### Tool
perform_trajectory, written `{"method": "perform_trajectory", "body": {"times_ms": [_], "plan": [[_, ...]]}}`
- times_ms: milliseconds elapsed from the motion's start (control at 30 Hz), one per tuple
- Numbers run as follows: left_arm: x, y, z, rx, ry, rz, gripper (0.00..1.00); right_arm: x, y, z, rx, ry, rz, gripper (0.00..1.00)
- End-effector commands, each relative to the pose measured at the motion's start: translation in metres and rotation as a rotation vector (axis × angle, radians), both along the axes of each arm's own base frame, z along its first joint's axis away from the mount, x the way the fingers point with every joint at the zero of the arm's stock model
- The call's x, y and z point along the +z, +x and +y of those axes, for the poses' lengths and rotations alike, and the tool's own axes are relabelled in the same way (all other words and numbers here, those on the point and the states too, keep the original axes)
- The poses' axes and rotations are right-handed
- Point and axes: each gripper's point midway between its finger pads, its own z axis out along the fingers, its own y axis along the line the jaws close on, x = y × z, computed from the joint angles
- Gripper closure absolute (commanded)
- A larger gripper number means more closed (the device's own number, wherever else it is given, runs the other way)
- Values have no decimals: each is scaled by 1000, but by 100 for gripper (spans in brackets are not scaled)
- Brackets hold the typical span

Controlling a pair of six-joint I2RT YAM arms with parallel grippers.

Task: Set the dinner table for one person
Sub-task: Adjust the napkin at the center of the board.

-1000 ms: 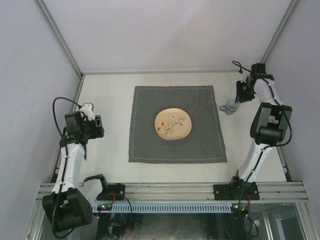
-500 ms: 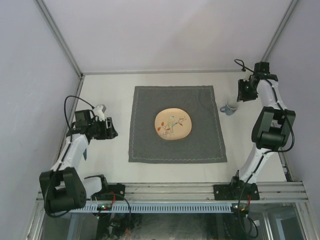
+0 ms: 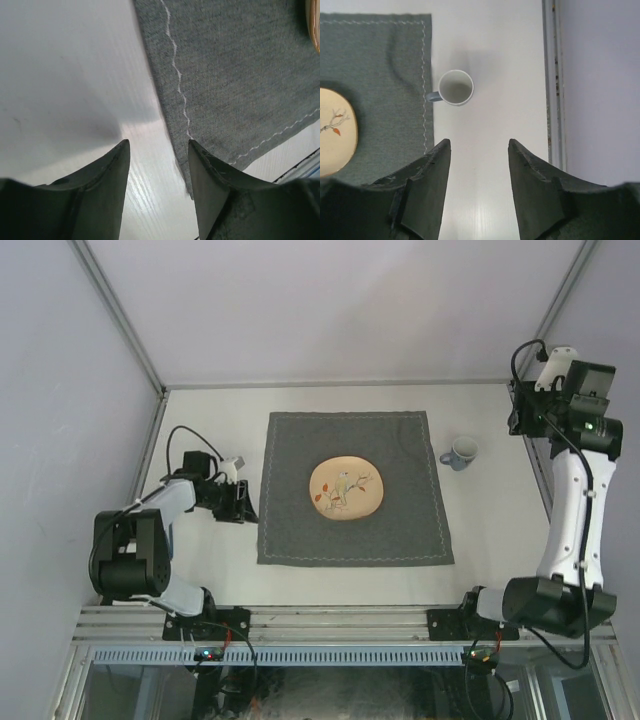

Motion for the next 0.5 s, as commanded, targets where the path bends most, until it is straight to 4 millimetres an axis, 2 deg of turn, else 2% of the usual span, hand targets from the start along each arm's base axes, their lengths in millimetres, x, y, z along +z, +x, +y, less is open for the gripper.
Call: {"method": "perform_trajectory", "body": {"times_ms": [0, 233, 467], "plan": [[10, -4, -15, -121, -18, -4, 47, 11, -25, 8, -25, 22, -9, 51], [3, -4, -28, -177, 4, 26, 46, 24, -46, 18, -25, 44, -42, 50], [0, 1, -39, -193, 9, 29, 60, 26, -58, 19, -28, 26, -53, 50]]}}
